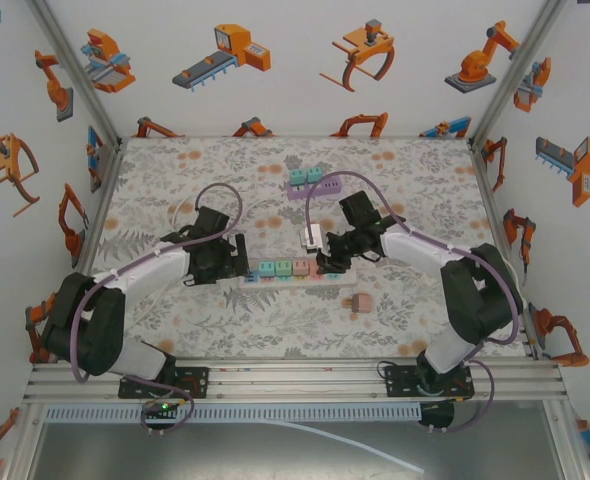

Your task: Pull the plug off the socket

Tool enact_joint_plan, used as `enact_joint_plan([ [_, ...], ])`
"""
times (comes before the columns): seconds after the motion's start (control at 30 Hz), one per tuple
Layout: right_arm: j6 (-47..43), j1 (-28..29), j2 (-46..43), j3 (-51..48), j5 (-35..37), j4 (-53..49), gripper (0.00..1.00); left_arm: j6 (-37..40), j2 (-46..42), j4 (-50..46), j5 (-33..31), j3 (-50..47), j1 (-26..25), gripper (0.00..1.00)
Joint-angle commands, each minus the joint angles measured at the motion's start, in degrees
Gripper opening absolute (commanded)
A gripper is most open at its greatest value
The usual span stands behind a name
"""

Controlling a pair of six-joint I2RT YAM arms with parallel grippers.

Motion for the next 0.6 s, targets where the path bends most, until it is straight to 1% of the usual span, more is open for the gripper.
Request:
enact_joint_plan([
  [0.0,-1.13,0.54,0.29,1.78,-1.27,-1.5,0.31,-0.9,1.26,0.47,1.04,1.16,0.21,0.84],
  [0.17,-0.88,0.63,0.93,3.09,-2.01,-2.31,0.25,-1.01,2.34,0.03,2.0,0.55,0.23,0.82],
  [0.27,-0.64,0.63,1.32,4.54,-2.62,-3.24,0.18,-0.25,3.15,-1.18,2.31,0.53,0.13,0.81],
  [0.47,1.16,0.63,1.55,6.15,-4.8,-3.67,0.12,1.25,4.92,-3.84,0.1,-0.15,-0.89,0.81],
  [0.57,3.7,0.5,1.87,7.09,-5.52,-3.23,0.09,1.21,5.15,-4.08,-1.04,-1.41,-1.16,0.81],
])
